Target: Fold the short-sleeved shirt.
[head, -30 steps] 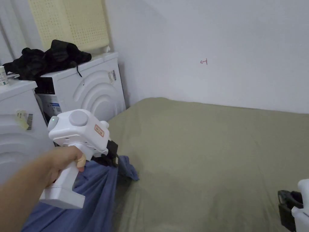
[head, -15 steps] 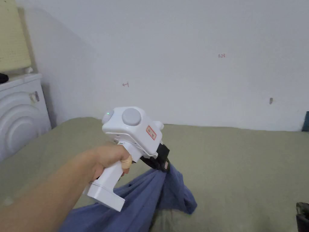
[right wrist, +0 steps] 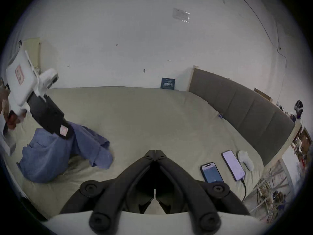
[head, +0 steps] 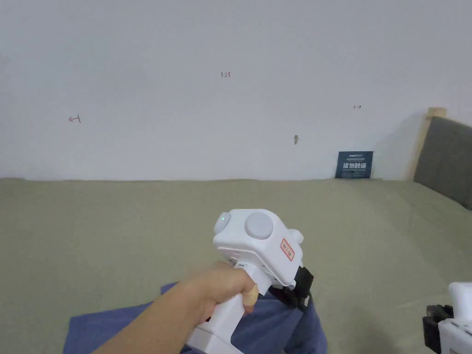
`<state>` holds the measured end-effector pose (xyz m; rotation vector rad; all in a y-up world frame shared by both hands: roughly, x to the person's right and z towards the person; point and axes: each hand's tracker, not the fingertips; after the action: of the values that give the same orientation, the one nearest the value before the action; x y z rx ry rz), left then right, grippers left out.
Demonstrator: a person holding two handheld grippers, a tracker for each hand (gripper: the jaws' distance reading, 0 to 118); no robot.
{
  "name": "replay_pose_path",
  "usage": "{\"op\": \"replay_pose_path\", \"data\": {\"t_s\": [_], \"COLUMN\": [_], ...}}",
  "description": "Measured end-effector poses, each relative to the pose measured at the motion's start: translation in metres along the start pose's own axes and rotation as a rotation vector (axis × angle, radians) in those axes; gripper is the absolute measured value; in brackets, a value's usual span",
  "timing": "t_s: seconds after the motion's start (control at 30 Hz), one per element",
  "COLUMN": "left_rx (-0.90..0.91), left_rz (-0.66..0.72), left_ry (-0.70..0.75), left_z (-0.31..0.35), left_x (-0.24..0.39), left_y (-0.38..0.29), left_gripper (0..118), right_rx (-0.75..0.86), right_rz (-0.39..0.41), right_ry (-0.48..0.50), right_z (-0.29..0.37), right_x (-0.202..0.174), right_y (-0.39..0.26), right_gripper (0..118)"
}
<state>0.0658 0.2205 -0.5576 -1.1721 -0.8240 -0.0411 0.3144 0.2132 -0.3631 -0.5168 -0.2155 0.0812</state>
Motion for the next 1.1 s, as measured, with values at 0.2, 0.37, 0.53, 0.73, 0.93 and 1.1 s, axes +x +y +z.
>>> {"op": "replay_pose_path", "data": {"t_s": [0.2,0.37,0.53,0.73,0.93,1.1], "left_rx": [0.139,0.428,0.592,0.528,0.508,0.474], "left_rz": [0.157,0.218,0.361,0.382,0.449,0.456], "left_ry": [0.094,0.345,0.512,0.671,0.657,0.659], "left_z": [0.04,0.12,0.182,0.206,0.211,0.21], "left_x": [-0.038,-0.067,-0.098,-0.118,-0.139,-0.176], "left_y": [-0.034,-0.104,-0.201,-0.302,-0.33,-0.292], "left_gripper": [89,4,0,0,0,0], "right_rx": [-0.014,-0.001,0.02,0.008,-0.018,-0.028], "right_rz": [0.021,0.034,0.038,0.092,0.105,0.122], "right_ry": [0.031,0.084,0.137,0.184,0.207,0.212], "right_z": [-0.003,0.006,0.016,0.017,0.007,-0.002], "right_x": [-0.031,-0.063,-0.092,-0.118,-0.134,-0.136], "right_y": [0.011,0.017,0.02,0.01,0.002,0.004], "right_gripper": [0,0,0,0,0,0]}}
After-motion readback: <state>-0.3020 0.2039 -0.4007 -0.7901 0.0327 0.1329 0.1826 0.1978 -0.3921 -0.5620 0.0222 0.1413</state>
